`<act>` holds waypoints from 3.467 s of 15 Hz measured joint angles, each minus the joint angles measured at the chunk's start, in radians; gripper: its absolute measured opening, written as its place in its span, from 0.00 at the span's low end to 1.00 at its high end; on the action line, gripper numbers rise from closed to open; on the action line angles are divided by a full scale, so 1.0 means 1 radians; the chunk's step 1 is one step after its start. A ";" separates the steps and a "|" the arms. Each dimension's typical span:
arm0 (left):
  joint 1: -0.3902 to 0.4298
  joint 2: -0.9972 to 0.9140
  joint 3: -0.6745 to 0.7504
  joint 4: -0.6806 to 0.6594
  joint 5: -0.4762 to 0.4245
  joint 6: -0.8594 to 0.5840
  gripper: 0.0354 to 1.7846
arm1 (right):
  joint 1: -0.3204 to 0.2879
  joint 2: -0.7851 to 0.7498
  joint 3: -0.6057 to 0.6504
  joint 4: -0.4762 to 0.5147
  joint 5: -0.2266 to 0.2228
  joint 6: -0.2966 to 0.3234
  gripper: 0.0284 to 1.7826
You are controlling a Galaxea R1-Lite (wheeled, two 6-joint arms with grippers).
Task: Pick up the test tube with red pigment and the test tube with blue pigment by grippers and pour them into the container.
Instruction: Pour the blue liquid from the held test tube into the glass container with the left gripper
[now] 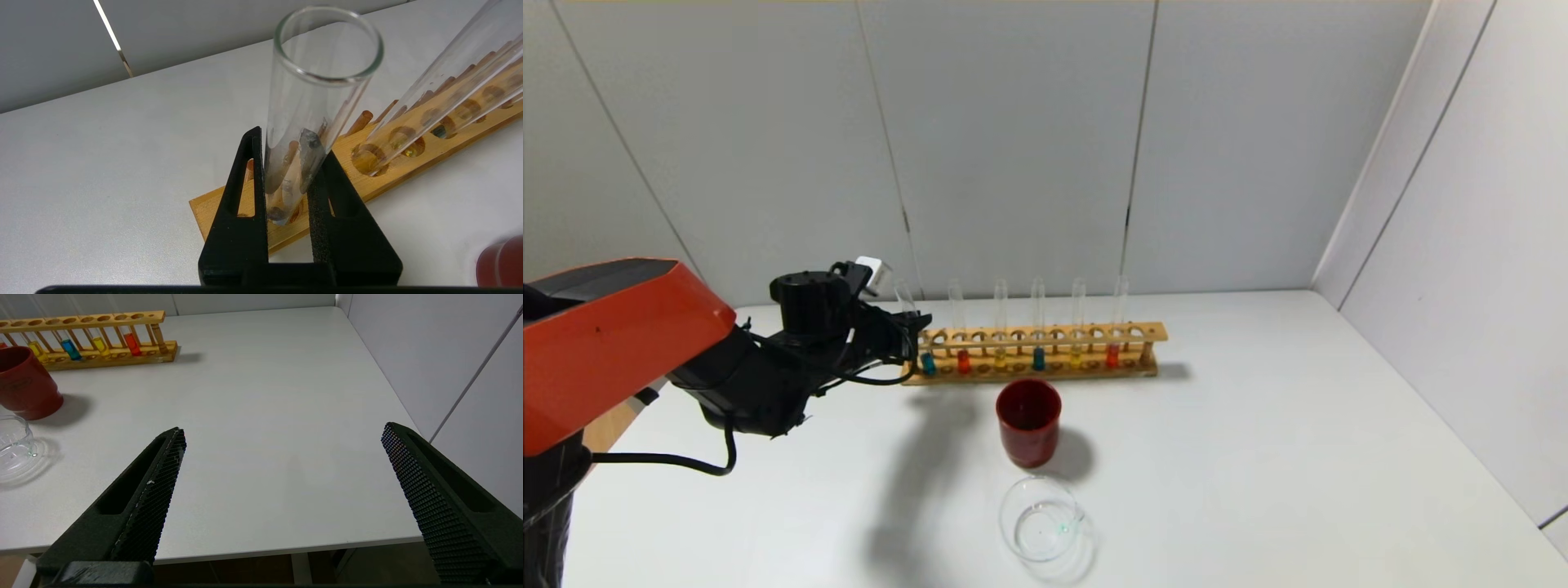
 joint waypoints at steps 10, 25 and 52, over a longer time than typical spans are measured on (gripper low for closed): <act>0.004 -0.249 -0.127 0.323 0.110 0.005 0.17 | 0.000 0.000 0.000 0.000 0.000 0.000 0.98; -0.119 -0.959 0.245 0.816 0.243 0.222 0.17 | 0.000 0.000 0.000 0.000 0.000 0.000 0.98; -0.610 -0.638 0.368 0.673 0.676 0.830 0.17 | 0.000 0.000 0.000 0.000 0.000 0.000 0.98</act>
